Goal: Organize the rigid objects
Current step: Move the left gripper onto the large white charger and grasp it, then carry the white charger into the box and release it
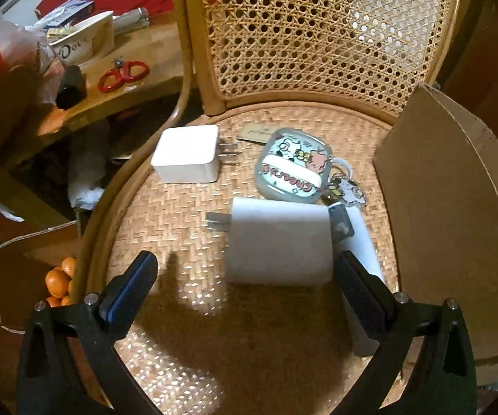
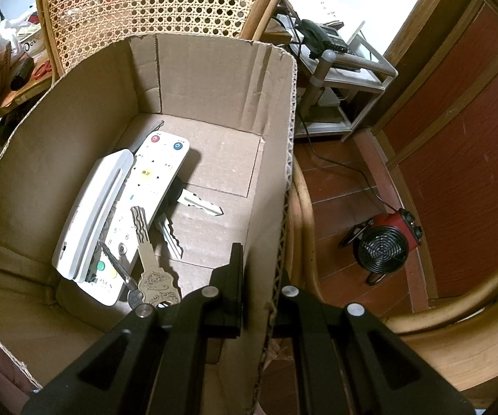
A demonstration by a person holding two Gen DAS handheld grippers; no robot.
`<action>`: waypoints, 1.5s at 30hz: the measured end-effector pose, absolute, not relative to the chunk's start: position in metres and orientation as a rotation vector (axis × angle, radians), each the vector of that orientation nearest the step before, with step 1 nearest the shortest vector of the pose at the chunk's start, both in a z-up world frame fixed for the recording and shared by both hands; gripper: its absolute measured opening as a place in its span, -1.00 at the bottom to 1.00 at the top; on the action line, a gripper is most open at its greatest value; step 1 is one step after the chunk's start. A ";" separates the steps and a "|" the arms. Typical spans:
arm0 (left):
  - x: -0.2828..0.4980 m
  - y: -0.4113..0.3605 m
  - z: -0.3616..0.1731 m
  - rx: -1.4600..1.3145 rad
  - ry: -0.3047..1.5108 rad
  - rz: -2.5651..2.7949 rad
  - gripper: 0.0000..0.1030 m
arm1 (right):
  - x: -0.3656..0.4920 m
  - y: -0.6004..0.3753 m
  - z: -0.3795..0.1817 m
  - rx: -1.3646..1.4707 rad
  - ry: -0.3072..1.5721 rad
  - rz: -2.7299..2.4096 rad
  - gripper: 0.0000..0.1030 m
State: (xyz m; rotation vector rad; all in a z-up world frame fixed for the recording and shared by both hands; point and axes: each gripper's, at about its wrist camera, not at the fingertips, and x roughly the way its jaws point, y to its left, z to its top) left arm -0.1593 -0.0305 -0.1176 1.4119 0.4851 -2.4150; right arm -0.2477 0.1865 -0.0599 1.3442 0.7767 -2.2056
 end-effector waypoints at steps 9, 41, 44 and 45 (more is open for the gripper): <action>-0.169 -0.024 -0.132 1.413 0.442 -2.397 0.55 | -0.248 0.186 -0.060 1.348 0.772 -2.207 -0.85; -0.105 0.023 -0.019 0.994 0.201 -2.599 0.16 | -0.250 0.184 -0.059 1.341 0.777 -2.210 -0.85; -0.106 0.045 -0.007 0.973 0.183 -2.680 0.16 | -0.250 0.183 -0.059 1.340 0.779 -2.210 -0.85; -0.106 0.052 -0.005 0.972 0.192 -2.712 0.16 | -0.250 0.183 -0.059 1.340 0.778 -2.210 -0.85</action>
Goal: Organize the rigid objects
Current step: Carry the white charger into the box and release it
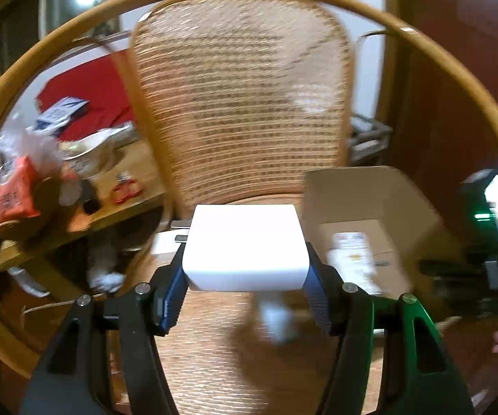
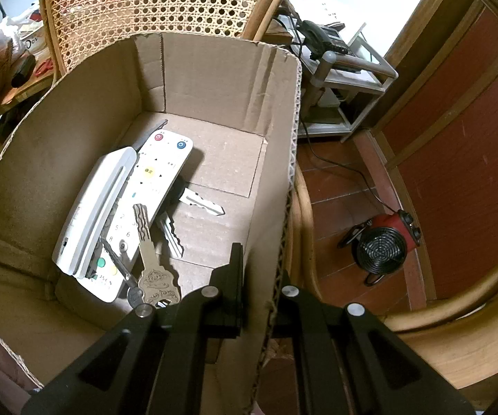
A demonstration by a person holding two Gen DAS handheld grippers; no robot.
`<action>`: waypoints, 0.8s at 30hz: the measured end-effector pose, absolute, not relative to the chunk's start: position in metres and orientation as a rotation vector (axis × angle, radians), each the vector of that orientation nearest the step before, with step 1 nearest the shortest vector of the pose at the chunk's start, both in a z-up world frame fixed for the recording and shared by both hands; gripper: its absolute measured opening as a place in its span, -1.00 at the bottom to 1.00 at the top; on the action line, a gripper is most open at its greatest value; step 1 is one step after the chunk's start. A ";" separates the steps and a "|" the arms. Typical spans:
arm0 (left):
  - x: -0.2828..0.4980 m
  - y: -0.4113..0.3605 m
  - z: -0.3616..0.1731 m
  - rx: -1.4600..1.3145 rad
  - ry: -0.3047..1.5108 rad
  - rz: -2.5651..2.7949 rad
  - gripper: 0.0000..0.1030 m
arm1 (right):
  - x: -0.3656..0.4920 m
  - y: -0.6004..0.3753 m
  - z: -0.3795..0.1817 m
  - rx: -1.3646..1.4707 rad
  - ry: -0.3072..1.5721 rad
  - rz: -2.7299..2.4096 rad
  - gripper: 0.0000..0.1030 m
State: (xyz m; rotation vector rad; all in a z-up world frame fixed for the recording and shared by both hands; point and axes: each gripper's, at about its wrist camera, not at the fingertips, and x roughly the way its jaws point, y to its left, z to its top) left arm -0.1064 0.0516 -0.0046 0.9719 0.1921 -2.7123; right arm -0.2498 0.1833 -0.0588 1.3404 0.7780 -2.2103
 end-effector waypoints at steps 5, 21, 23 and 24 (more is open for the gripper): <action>-0.112 0.083 0.002 1.016 0.220 -2.859 0.16 | -0.249 0.180 -0.058 1.330 0.798 -2.212 -0.84; -0.117 0.117 0.001 1.079 0.181 -2.965 0.16 | -0.247 0.178 -0.060 1.334 0.791 -2.213 -0.84; -0.119 0.119 -0.002 1.099 0.141 -2.956 0.17 | -0.246 0.178 -0.061 1.334 0.789 -2.212 -0.84; -0.117 0.121 -0.003 1.088 0.116 -2.955 0.17 | -0.245 0.177 -0.061 1.334 0.788 -2.211 -0.84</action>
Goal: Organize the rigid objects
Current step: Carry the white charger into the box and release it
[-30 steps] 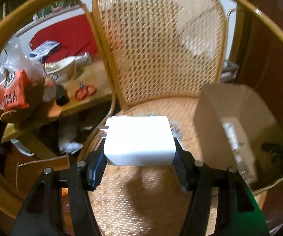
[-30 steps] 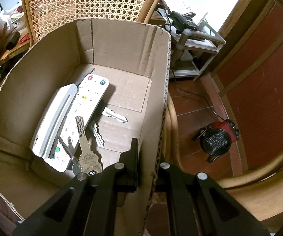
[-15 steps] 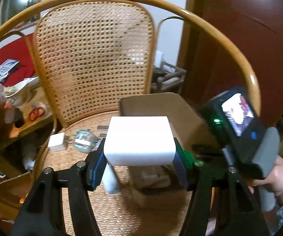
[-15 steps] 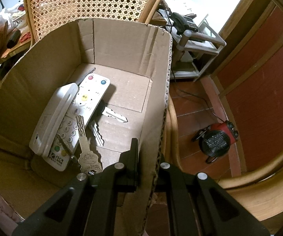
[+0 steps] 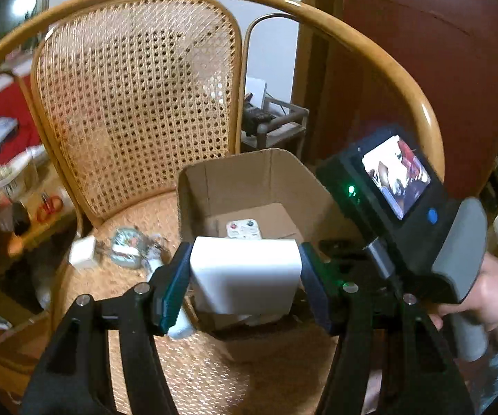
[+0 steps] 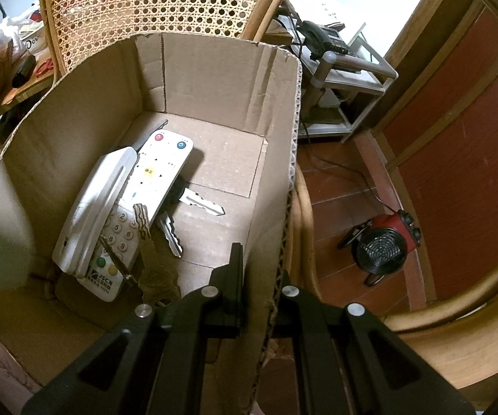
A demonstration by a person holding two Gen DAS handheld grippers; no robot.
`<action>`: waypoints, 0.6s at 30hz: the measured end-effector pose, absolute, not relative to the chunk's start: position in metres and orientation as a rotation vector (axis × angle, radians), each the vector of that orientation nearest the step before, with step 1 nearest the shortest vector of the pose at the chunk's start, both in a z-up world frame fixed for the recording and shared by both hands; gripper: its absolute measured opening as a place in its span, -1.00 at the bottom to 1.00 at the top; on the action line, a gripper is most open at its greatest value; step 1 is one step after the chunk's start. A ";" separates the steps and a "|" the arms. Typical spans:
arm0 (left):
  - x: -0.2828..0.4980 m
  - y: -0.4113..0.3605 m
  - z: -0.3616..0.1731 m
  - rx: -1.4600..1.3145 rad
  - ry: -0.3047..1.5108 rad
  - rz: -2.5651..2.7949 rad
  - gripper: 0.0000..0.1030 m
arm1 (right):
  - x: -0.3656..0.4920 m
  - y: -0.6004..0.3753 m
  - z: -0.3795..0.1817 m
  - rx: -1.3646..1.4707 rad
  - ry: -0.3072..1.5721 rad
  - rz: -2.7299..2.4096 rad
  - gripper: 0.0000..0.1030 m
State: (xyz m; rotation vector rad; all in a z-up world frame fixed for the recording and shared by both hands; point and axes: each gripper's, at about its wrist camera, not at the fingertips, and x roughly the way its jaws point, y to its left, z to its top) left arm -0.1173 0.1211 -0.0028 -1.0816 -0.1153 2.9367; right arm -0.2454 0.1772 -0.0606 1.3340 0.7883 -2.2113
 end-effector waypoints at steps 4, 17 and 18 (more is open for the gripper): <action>-0.117 0.123 -0.003 -1.082 -0.091 2.933 0.17 | -0.243 0.176 -0.059 1.331 0.793 -2.211 -0.84; -0.121 0.134 -0.009 -1.082 -0.110 2.849 0.17 | -0.243 0.177 -0.060 1.335 0.784 -2.209 -0.84; -0.120 0.135 -0.008 -1.069 -0.091 2.870 0.17 | -0.243 0.177 -0.060 1.334 0.784 -2.209 -0.84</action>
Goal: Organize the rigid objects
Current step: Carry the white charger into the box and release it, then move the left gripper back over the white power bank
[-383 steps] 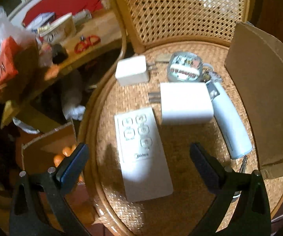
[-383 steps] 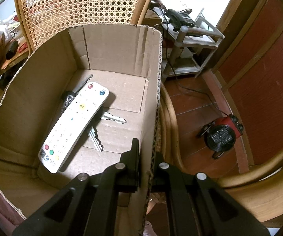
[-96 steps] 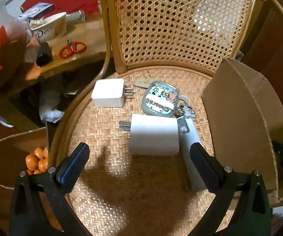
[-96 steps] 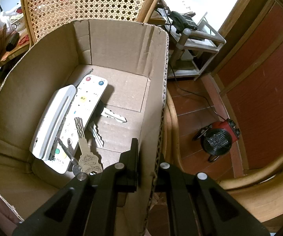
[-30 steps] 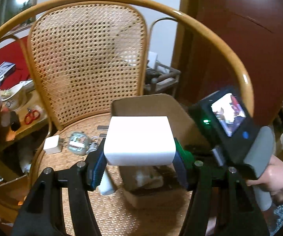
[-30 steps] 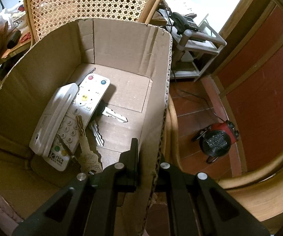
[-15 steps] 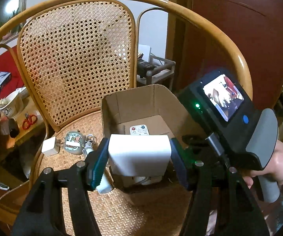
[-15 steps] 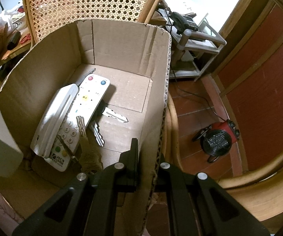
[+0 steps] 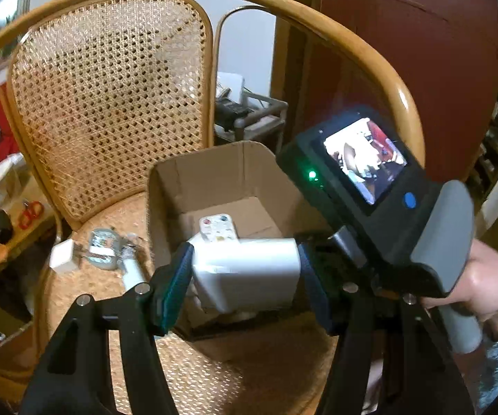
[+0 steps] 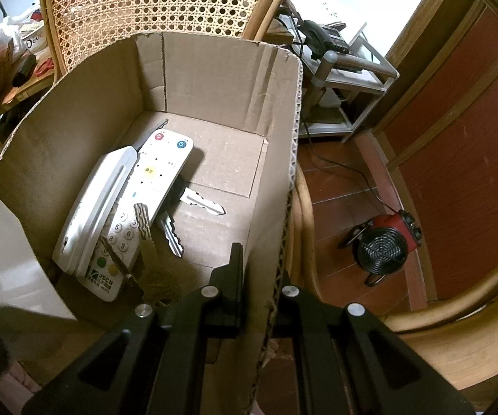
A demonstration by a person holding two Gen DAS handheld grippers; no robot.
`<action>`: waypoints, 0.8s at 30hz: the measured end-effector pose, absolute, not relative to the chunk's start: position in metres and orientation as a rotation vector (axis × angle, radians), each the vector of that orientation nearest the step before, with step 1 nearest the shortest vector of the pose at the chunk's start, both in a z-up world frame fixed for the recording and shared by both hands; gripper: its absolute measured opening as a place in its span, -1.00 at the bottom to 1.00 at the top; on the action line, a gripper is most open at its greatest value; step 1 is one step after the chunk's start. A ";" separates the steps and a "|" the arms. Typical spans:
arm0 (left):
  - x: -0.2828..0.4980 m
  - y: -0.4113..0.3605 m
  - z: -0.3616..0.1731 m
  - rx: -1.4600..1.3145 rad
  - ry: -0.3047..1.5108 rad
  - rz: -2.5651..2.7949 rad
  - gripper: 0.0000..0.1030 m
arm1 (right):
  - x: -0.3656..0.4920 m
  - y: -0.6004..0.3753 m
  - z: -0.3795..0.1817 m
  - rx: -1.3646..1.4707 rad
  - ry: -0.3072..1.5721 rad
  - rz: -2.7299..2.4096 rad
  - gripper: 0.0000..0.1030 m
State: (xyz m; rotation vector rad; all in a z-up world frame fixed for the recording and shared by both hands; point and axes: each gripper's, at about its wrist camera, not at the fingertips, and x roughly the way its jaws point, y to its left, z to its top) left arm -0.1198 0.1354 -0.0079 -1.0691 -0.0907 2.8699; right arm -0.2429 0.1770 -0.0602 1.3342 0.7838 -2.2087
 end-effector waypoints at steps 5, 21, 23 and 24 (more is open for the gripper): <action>-0.110 0.121 0.004 -0.988 -0.136 2.941 0.44 | -0.242 0.176 -0.061 1.334 0.787 -2.208 -0.84; -0.103 0.023 -0.025 -1.214 -0.320 3.190 0.87 | -0.233 0.178 -0.060 1.346 0.767 -2.201 -0.83; -0.108 0.014 -0.037 -1.282 -0.350 3.171 0.87 | -0.235 0.179 -0.060 1.346 0.769 -2.200 -0.83; -0.111 0.010 -0.042 -1.313 -0.367 3.159 0.87 | -0.234 0.178 -0.060 1.345 0.769 -2.200 -0.83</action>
